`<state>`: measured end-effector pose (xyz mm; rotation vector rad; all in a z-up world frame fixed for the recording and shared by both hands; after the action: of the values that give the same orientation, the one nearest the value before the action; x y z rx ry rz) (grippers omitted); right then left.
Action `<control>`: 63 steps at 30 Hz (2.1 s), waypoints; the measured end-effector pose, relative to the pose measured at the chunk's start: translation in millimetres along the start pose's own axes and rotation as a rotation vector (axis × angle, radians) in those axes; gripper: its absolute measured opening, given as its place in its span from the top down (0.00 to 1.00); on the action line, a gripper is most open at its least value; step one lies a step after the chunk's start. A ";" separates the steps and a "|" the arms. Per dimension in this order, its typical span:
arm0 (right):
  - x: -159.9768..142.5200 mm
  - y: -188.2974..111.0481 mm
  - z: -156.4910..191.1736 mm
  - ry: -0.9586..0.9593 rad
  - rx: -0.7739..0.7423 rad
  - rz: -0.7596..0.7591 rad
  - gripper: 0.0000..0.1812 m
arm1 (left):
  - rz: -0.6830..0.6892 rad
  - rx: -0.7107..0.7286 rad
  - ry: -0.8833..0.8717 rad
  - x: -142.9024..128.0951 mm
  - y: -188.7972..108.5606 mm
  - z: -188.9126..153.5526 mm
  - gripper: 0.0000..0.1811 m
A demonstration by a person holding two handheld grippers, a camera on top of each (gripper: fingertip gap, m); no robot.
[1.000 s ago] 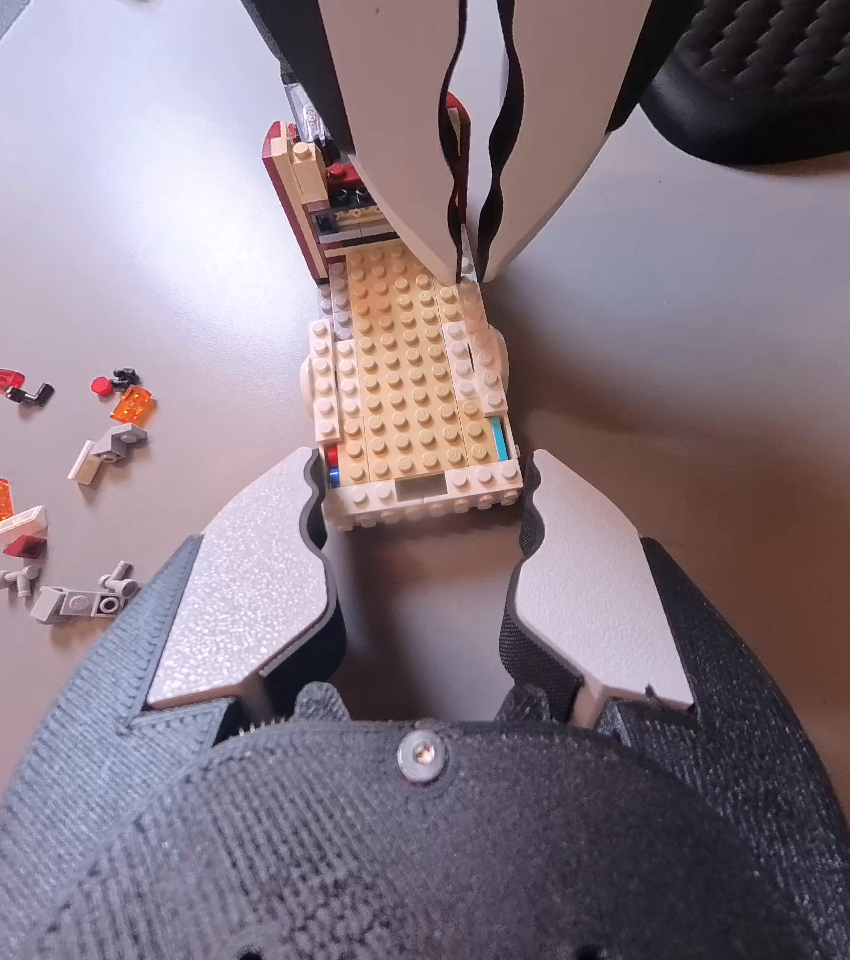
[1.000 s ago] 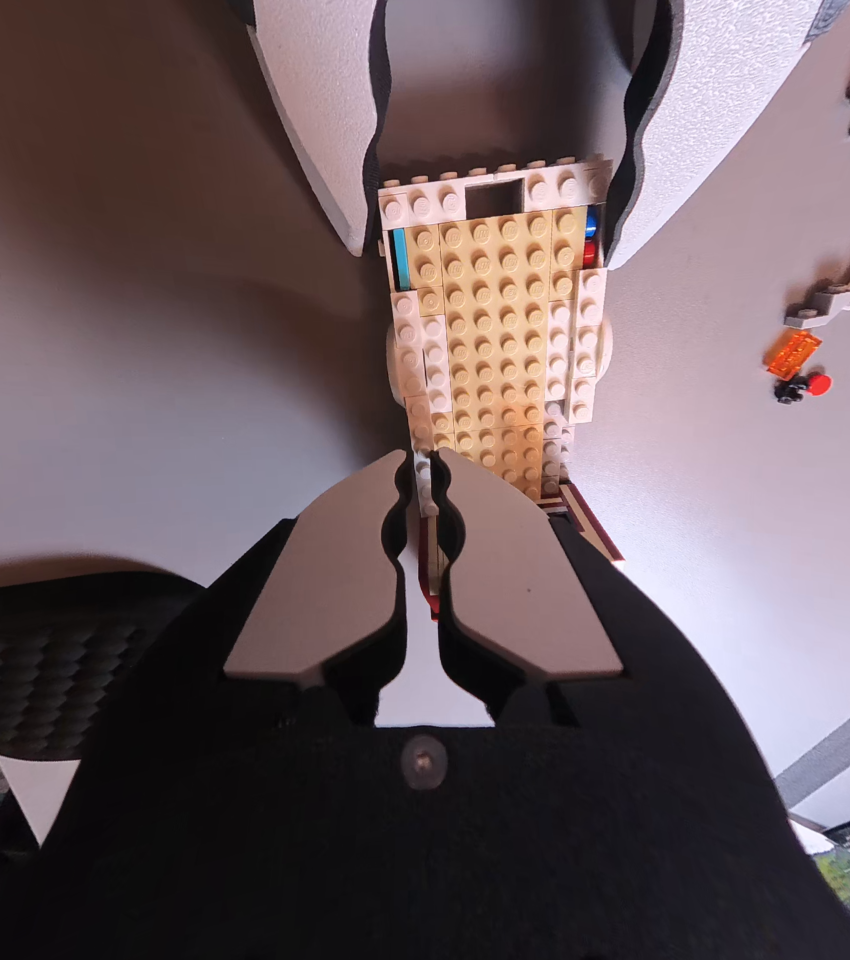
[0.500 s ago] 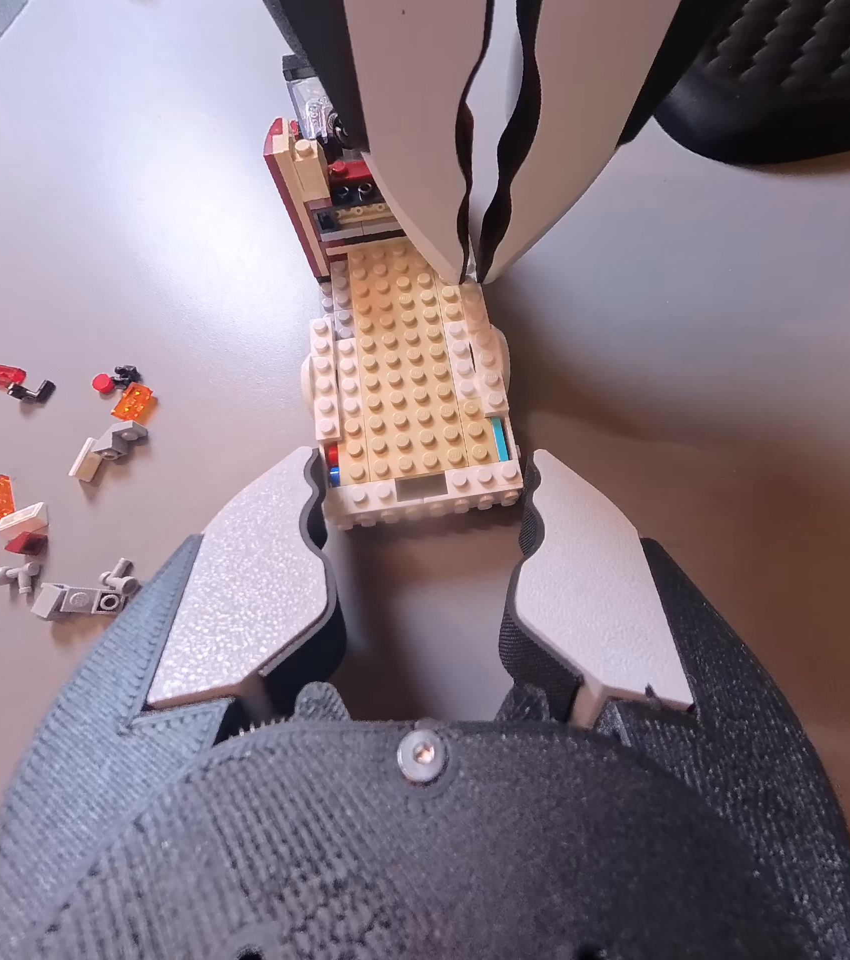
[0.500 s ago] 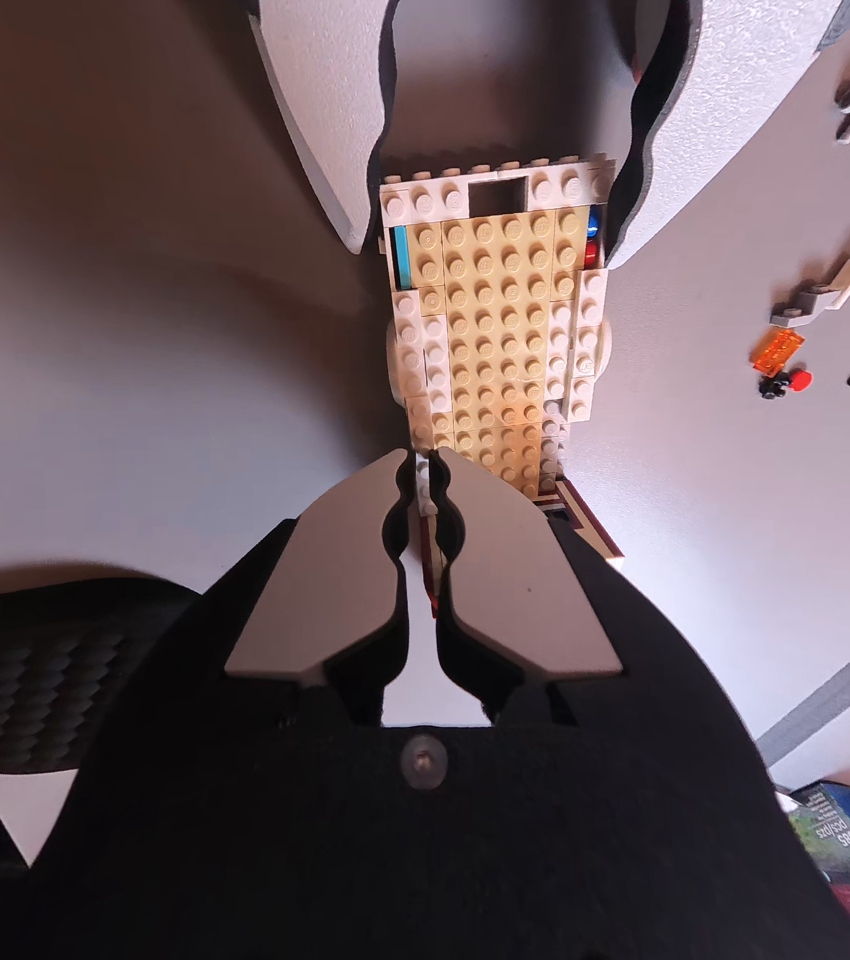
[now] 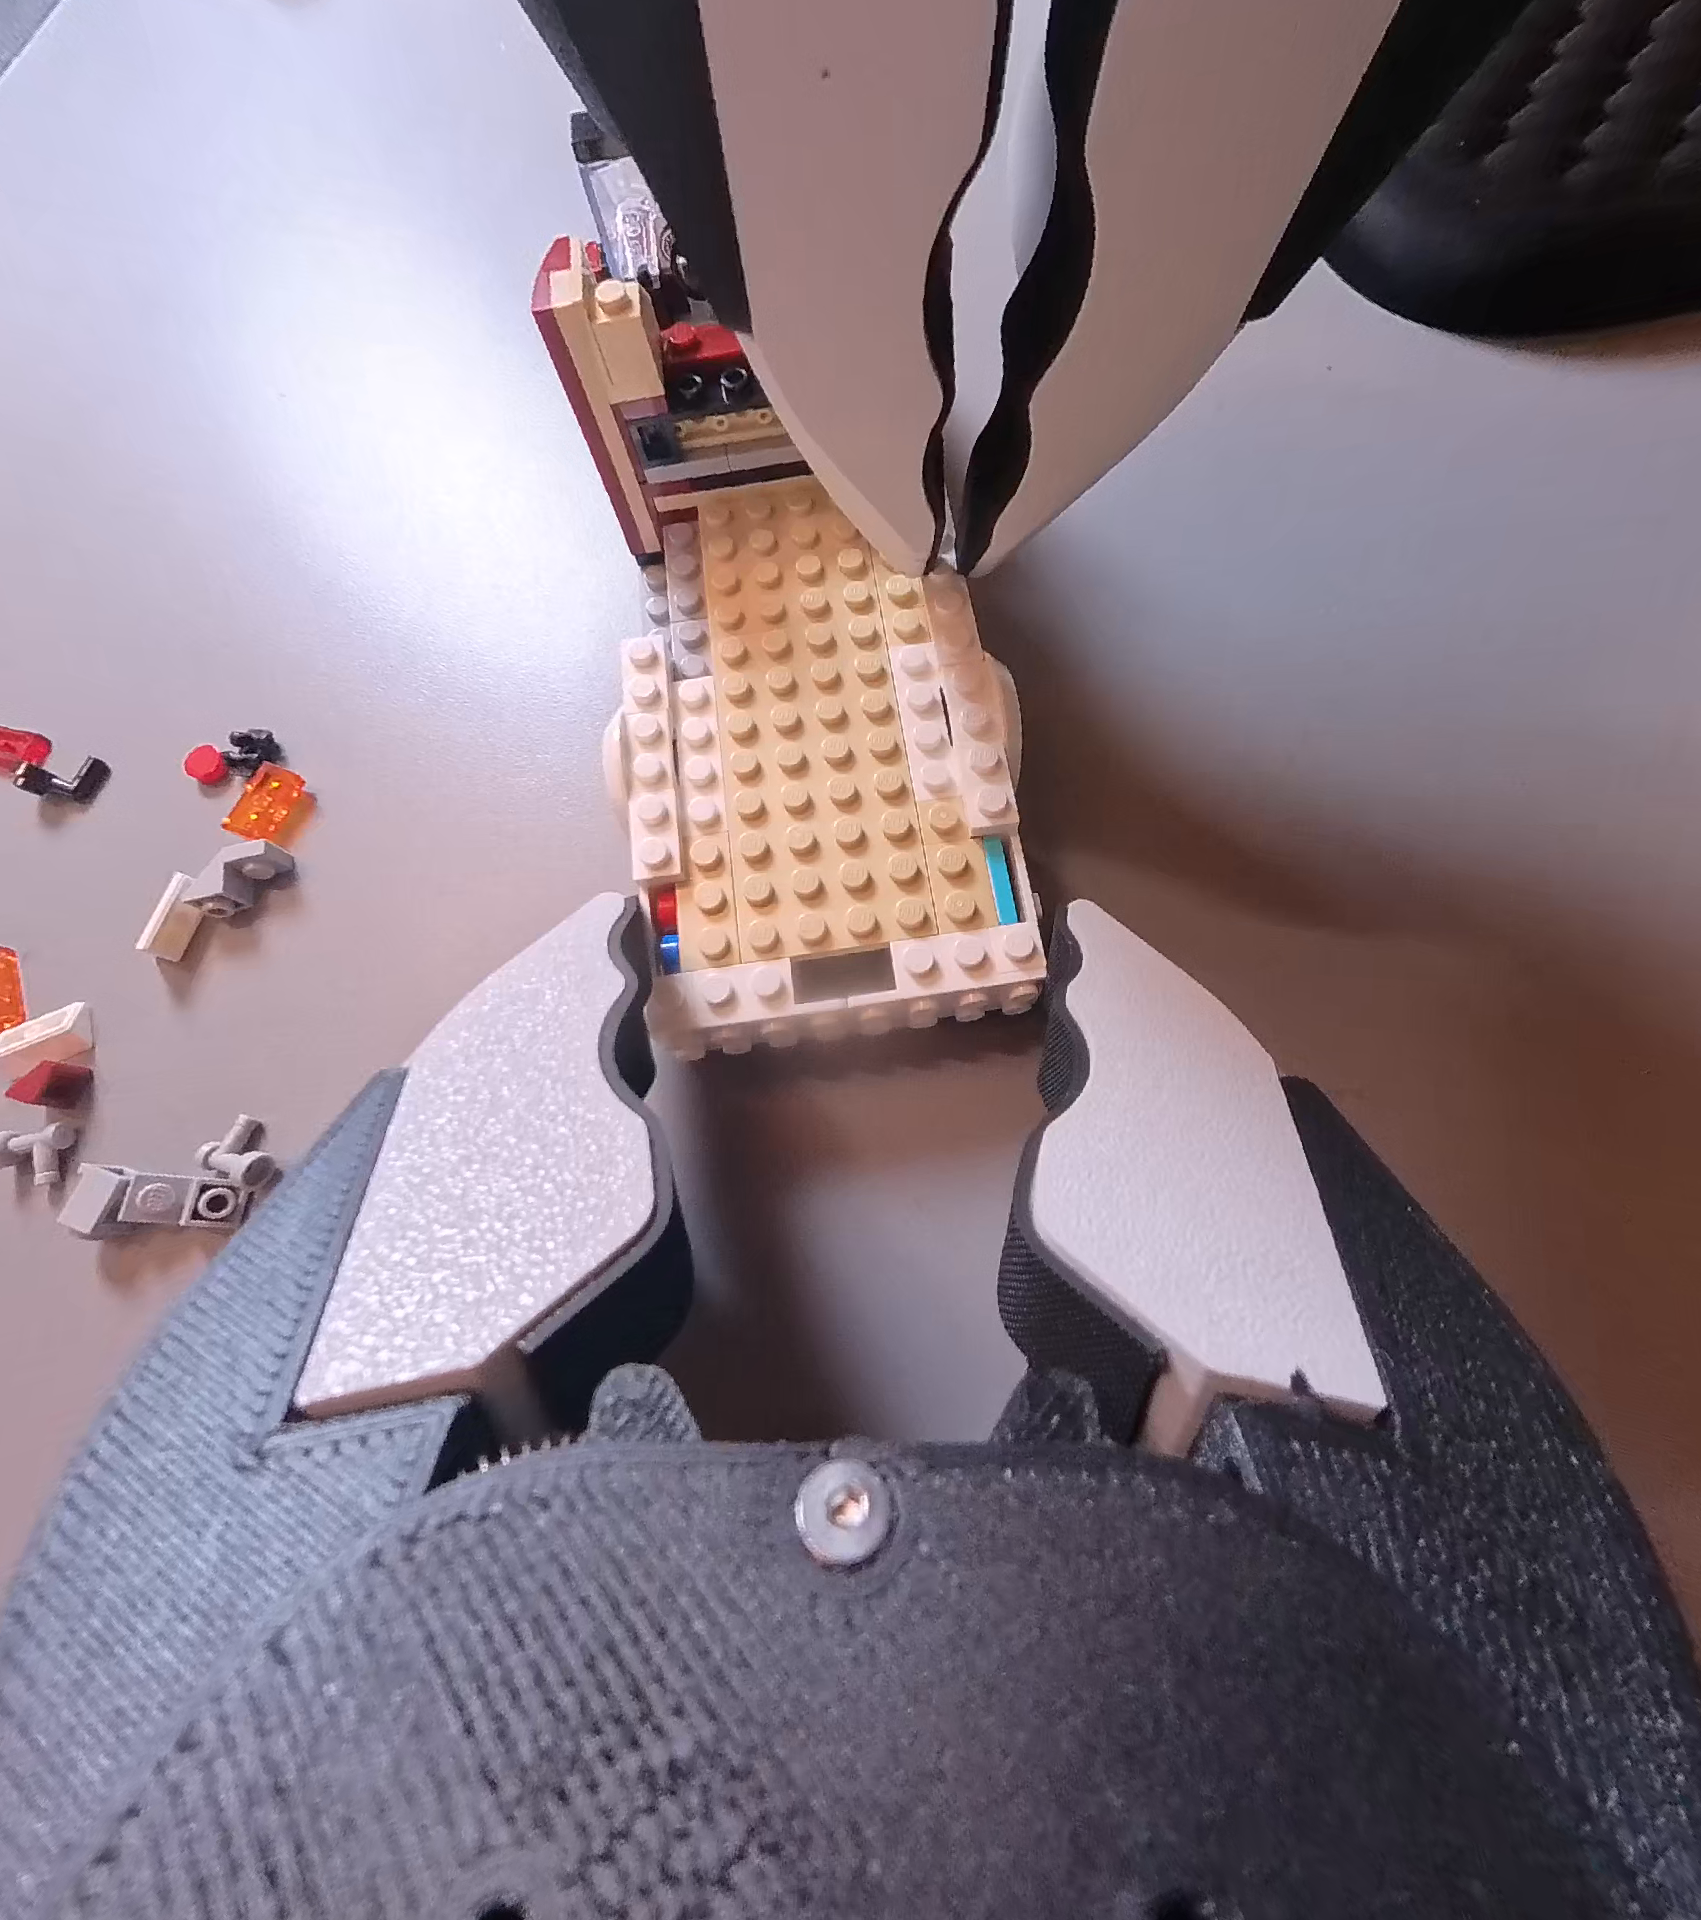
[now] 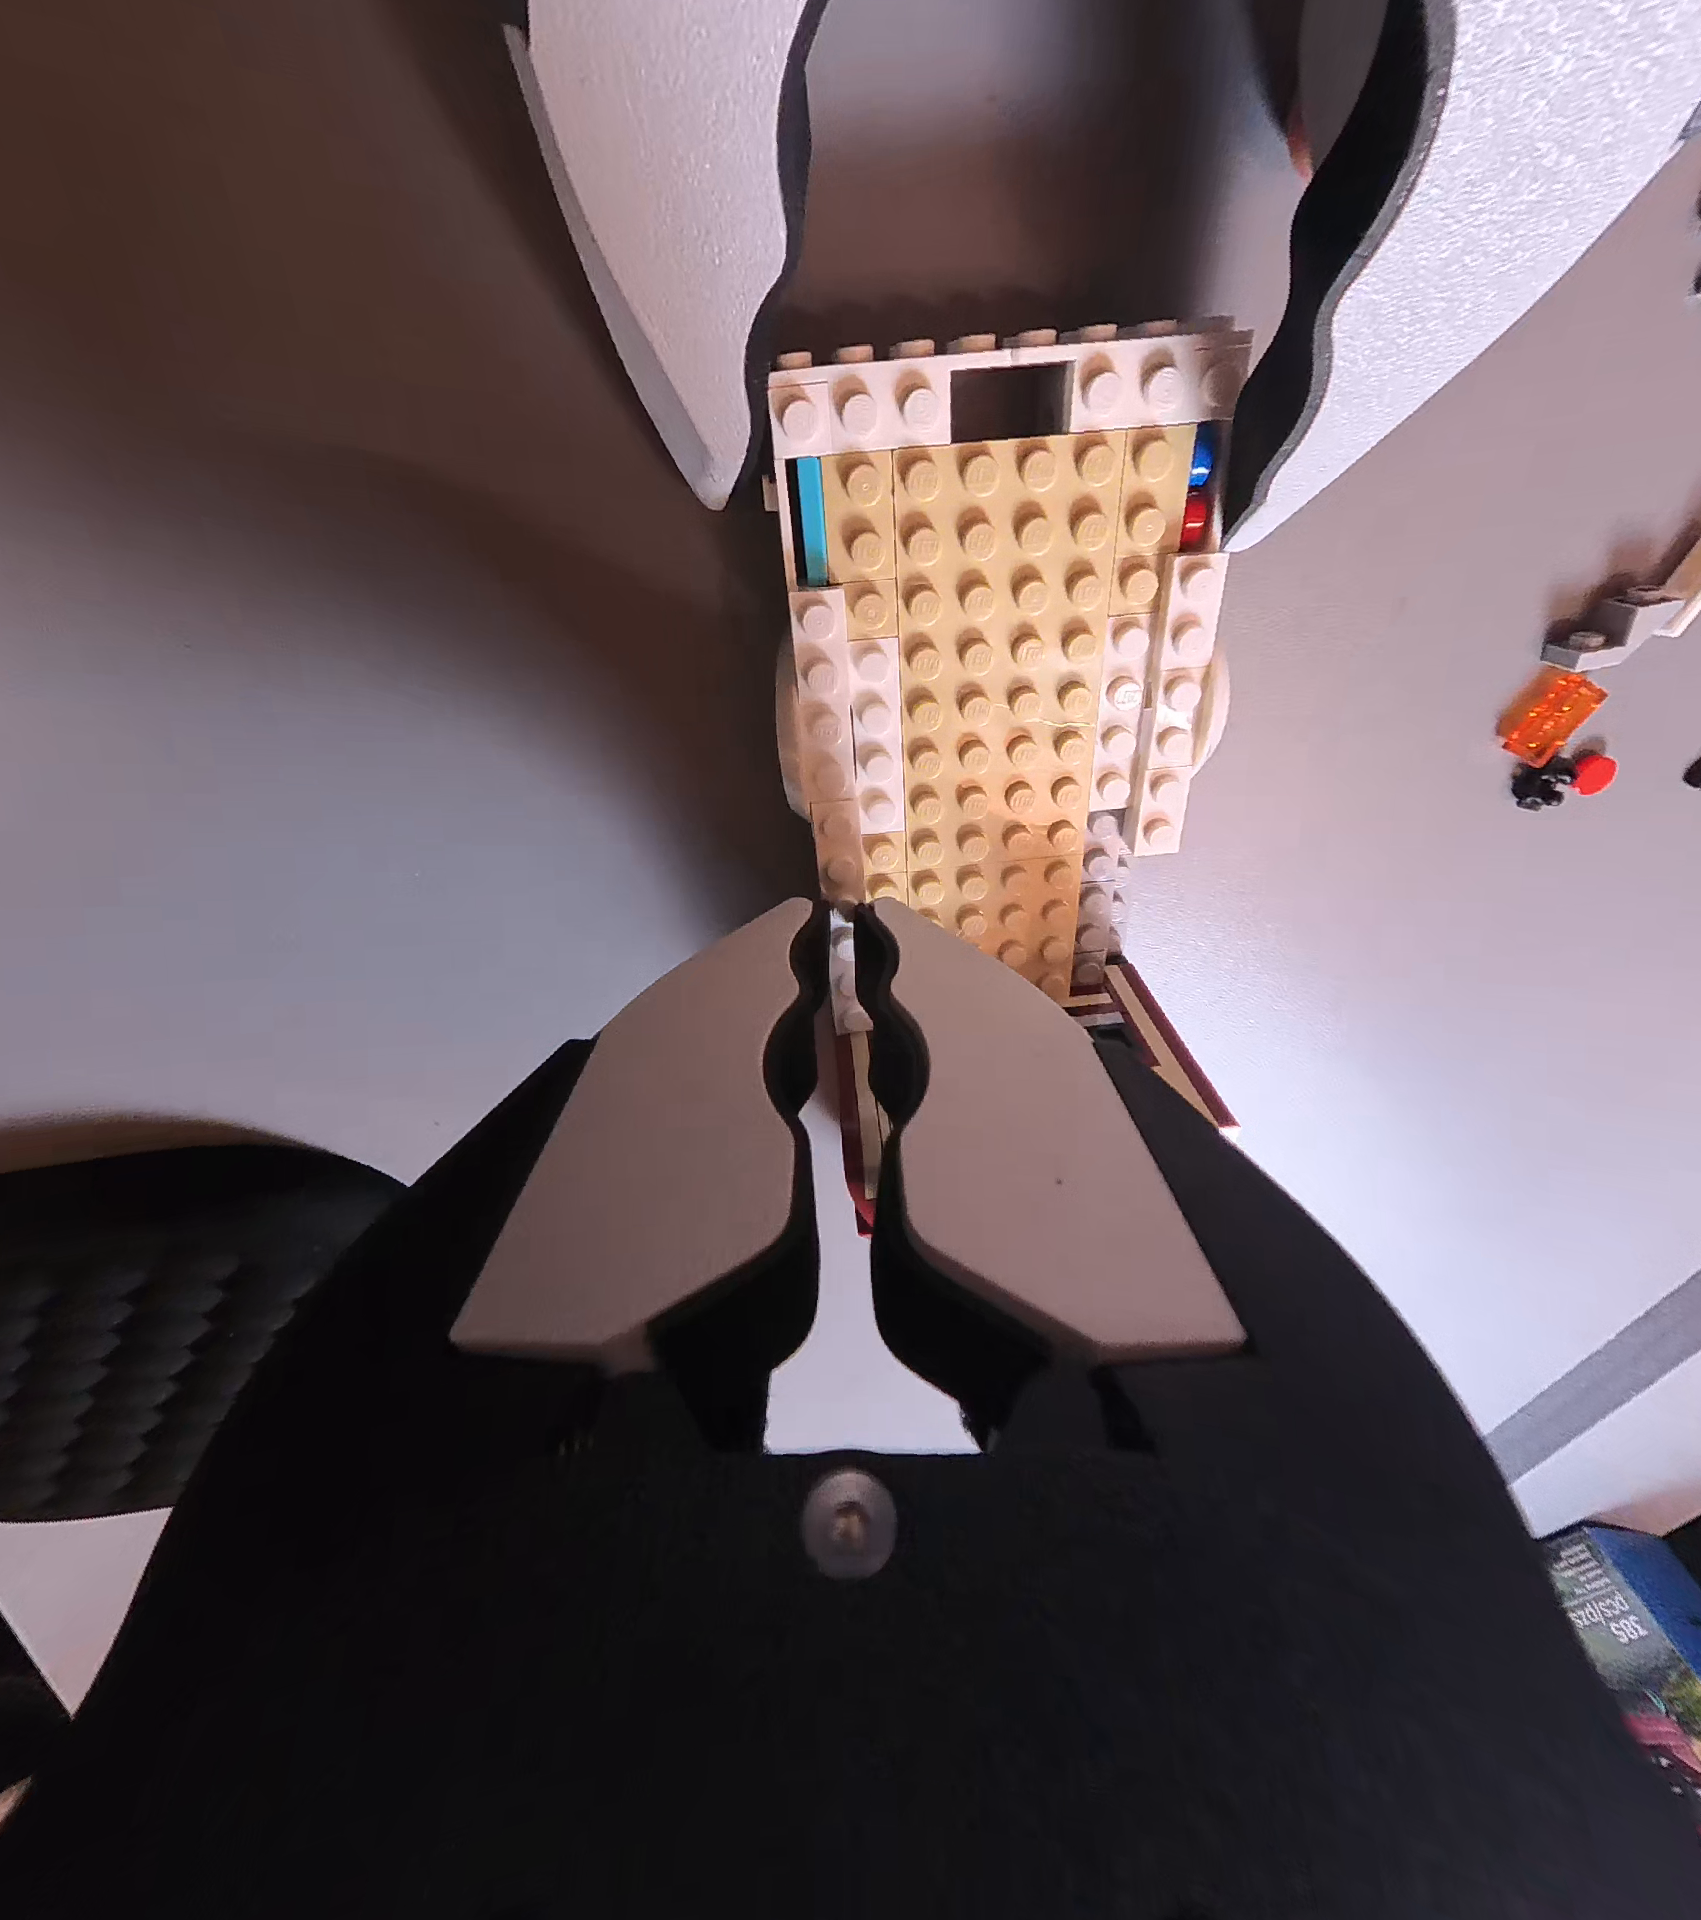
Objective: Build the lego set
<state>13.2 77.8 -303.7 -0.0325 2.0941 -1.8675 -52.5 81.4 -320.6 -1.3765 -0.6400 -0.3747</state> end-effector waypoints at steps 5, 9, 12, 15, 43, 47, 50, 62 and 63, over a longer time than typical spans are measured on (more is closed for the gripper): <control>0.5 0.0 -0.1 0.012 -0.005 -0.002 0.97 | -0.001 0.001 -0.001 0.2 0.1 -0.1 0.59; -0.3 -0.2 0.1 0.059 0.001 -0.037 0.97 | -0.001 0.002 -0.002 0.1 0.0 0.1 0.59; 1.5 -6.4 2.1 0.141 0.046 -0.114 0.93 | -0.001 0.005 -0.005 0.3 0.1 0.2 0.59; 10.2 -16.1 0.2 0.222 0.043 -0.190 0.98 | -0.001 0.010 -0.011 0.7 0.5 0.5 0.59; 24.9 -7.5 -1.3 0.448 0.095 -0.156 1.00 | 0.006 0.044 -0.047 1.5 1.5 -0.4 0.59; 24.7 -7.5 -2.0 0.438 0.114 -0.153 1.00 | 0.006 0.043 -0.047 1.6 1.5 -0.3 0.59; 24.4 -8.5 -7.6 0.446 0.107 -0.171 1.00 | 0.003 0.042 -0.048 1.9 1.5 -0.2 0.59; 28.8 -4.8 -9.0 0.438 0.181 -0.147 1.00 | 0.000 0.041 -0.044 2.0 1.0 -0.4 0.59; 28.9 -4.8 -9.0 0.436 0.185 -0.142 1.00 | -0.001 0.043 -0.042 2.1 0.8 -0.5 0.59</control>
<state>-17.3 79.0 -305.0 0.3039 2.2222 -2.3175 -50.3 81.3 -320.0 -1.3464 -0.6793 -0.3317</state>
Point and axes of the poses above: each gripper's, where its closed fingertips meet, y out along the fingers, x out of its top, z = x × y across the jaws, the point moved 1 cm from there along -y, back along the fingers, and after that the axes turned 13 degrees about z, right-handed, at the moved point
